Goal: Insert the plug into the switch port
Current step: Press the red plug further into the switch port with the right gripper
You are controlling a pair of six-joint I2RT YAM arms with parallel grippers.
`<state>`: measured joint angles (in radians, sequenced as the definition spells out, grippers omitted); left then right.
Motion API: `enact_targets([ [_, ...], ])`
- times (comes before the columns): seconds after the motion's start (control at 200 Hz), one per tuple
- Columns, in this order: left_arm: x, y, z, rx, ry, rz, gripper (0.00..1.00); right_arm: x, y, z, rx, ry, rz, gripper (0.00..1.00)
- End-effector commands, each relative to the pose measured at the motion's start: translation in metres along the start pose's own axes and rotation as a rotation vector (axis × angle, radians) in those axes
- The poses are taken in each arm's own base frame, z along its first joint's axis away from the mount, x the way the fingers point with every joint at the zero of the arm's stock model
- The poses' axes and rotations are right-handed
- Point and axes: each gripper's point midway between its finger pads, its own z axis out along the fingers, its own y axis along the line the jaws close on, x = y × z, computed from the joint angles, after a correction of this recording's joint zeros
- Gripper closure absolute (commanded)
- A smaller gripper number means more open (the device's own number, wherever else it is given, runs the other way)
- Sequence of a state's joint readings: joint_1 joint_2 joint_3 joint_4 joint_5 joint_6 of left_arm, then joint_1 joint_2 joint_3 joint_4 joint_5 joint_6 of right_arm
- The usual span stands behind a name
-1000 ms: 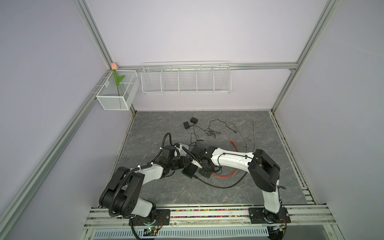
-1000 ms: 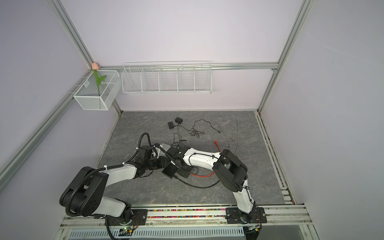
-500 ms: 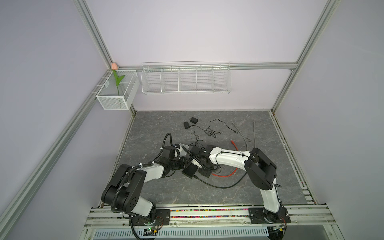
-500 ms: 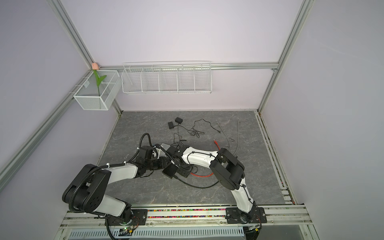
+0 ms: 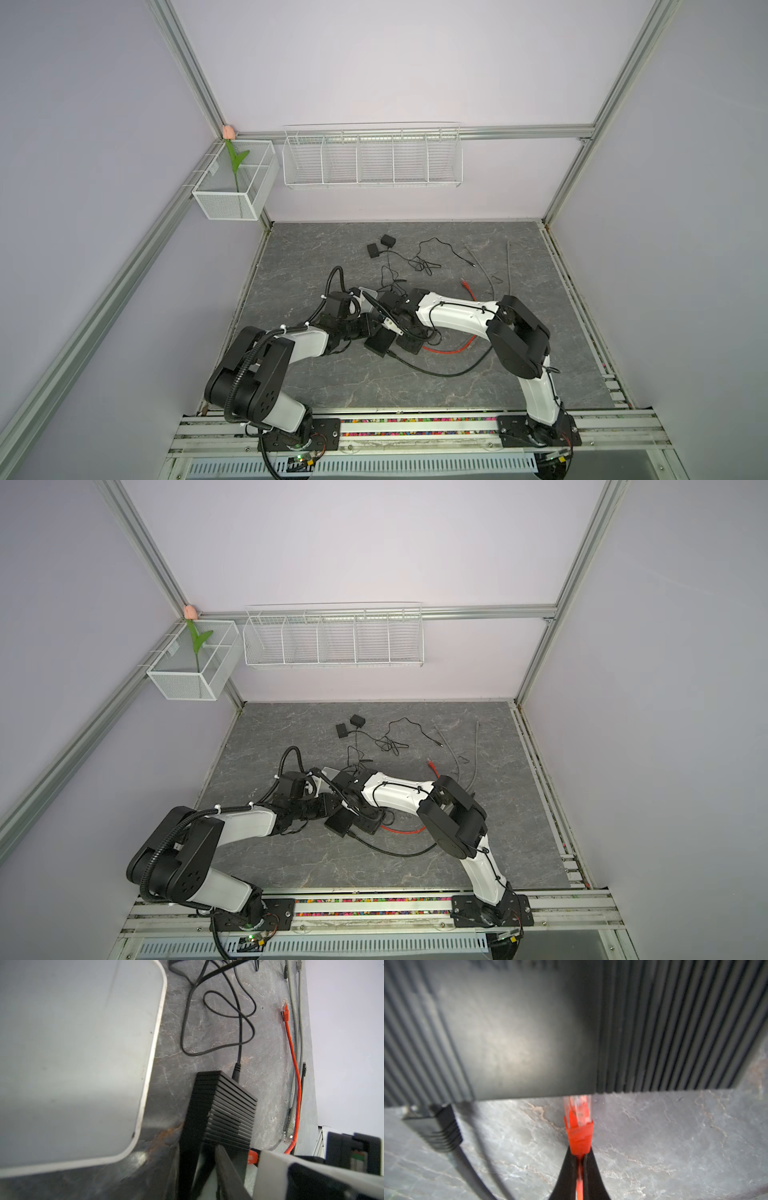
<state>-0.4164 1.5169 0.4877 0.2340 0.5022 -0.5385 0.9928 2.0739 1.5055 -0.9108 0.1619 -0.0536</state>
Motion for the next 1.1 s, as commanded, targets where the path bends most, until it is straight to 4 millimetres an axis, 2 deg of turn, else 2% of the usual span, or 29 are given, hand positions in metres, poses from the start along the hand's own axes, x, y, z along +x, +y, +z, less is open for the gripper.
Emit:
enact_targets([
  [0.0,-0.007,-0.009,0.001,0.032,-0.002,0.010,0.71,0.004,0.005,0.004,-0.010,0.038,-0.028,0.94],
  [0.375,-0.006,-0.009,0.000,0.032,0.002,0.012,0.71,-0.006,0.005,0.002,-0.015,0.022,-0.047,0.94],
  [0.43,-0.006,-0.009,0.001,0.031,0.002,0.010,0.71,0.001,0.007,0.001,-0.020,0.052,-0.052,0.93],
  [0.77,-0.005,-0.010,0.003,0.041,0.013,0.011,0.70,-0.004,0.009,-0.003,-0.022,0.034,-0.062,0.94],
  [0.95,-0.003,-0.008,0.004,0.037,0.023,0.008,0.70,-0.008,-0.005,-0.007,0.050,0.012,-0.031,0.94],
  [0.975,-0.002,-0.006,0.004,0.034,0.026,0.006,0.70,-0.017,-0.009,-0.008,0.070,-0.028,-0.017,0.93],
  [1.095,0.002,-0.004,0.005,0.028,0.037,0.008,0.70,-0.025,-0.015,-0.015,0.097,-0.079,0.015,0.94],
])
